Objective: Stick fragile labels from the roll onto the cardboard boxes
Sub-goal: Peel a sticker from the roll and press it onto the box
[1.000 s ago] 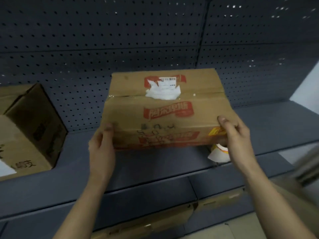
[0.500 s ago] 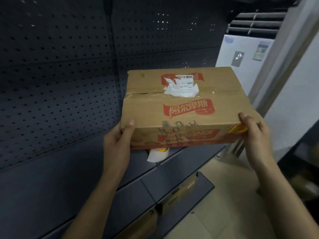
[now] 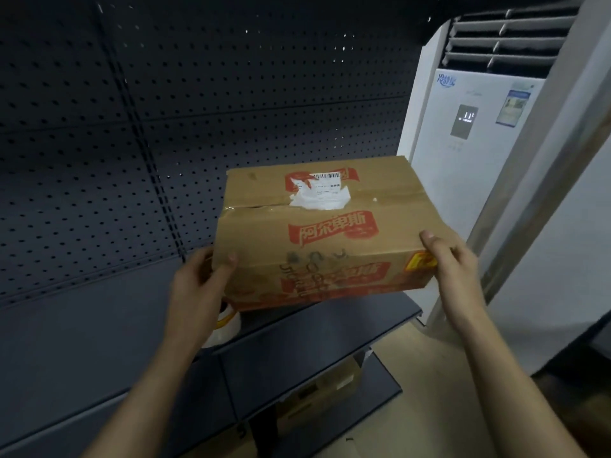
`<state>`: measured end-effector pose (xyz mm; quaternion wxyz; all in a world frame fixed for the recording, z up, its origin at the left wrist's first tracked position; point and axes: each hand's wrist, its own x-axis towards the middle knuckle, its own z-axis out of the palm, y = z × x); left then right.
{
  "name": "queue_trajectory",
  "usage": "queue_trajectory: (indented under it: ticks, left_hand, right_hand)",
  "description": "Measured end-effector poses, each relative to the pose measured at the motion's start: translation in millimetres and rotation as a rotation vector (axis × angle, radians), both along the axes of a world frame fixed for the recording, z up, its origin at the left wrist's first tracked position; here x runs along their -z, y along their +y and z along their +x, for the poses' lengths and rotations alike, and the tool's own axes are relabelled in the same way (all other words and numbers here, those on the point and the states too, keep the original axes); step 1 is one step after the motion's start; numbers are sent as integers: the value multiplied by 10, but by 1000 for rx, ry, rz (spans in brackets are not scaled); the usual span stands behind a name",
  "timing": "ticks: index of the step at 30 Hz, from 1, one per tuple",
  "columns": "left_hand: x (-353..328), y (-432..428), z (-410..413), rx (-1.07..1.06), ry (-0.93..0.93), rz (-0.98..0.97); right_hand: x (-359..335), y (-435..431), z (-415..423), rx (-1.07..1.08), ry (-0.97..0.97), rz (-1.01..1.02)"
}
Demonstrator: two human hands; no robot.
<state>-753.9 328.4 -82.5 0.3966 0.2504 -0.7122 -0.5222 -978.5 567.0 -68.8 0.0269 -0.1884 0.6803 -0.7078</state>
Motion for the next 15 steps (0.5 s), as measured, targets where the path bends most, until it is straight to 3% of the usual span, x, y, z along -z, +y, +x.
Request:
queue_trajectory:
  ticks: [7,15]
  left_hand:
    - [21,-52,-173,-89,-220,-101]
    - [97,-323,-248,-130,-269,-11]
  right_hand:
    - [71,-200,-414,-81,-58,24]
    - [182,-734,-727,-166,-81,117]
